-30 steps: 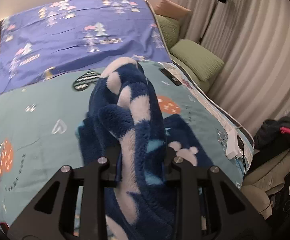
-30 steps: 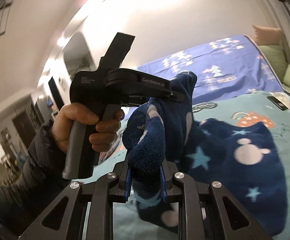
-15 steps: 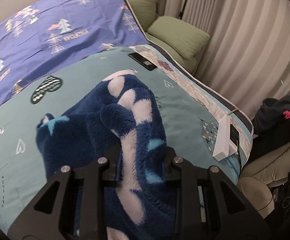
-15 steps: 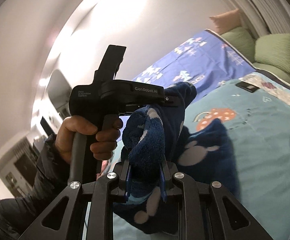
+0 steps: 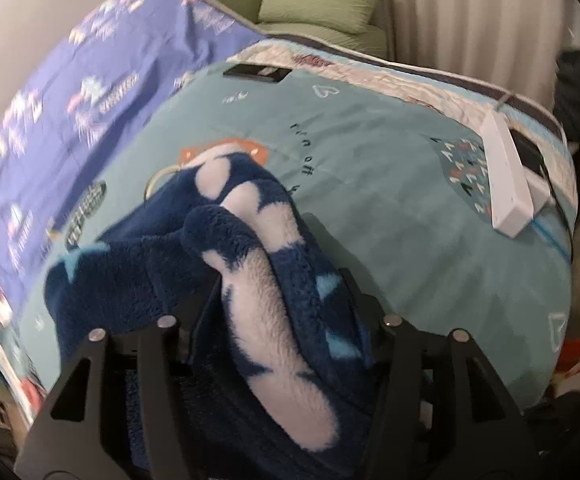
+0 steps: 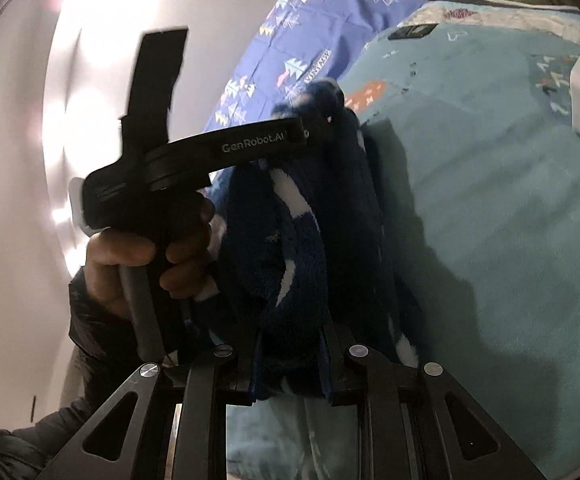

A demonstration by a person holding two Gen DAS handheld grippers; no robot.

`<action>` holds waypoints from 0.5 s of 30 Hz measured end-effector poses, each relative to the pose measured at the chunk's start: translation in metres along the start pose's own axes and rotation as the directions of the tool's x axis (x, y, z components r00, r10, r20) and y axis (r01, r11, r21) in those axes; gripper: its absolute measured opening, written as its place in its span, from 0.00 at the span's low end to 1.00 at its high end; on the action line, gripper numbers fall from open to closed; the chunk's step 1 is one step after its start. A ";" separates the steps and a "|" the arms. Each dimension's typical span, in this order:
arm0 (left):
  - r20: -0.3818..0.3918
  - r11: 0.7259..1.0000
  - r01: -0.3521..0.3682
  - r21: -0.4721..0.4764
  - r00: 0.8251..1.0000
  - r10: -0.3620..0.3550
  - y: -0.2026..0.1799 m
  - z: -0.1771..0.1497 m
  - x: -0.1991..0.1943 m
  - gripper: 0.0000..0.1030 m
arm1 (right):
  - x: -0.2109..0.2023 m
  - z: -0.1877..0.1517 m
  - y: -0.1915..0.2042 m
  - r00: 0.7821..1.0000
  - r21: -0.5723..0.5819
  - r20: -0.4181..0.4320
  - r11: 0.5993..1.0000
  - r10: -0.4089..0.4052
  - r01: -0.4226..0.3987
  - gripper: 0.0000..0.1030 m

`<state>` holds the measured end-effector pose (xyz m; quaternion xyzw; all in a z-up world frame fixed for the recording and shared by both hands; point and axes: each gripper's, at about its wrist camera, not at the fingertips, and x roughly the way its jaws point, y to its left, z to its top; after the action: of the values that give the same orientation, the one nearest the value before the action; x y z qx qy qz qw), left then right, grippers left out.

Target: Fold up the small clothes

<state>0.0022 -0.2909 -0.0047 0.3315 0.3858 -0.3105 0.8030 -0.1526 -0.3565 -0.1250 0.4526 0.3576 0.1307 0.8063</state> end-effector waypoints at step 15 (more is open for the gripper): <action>0.158 0.982 0.015 -0.189 0.987 0.015 0.064 -0.074 -0.093 0.65 | -0.006 -0.003 -0.006 0.999 -0.027 0.015 0.999 -0.047 0.048 0.21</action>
<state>-0.0281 -0.1735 0.0550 0.2277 0.3483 -0.2978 0.8592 -0.1596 -0.3607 -0.1286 0.4341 0.3607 0.1130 0.8178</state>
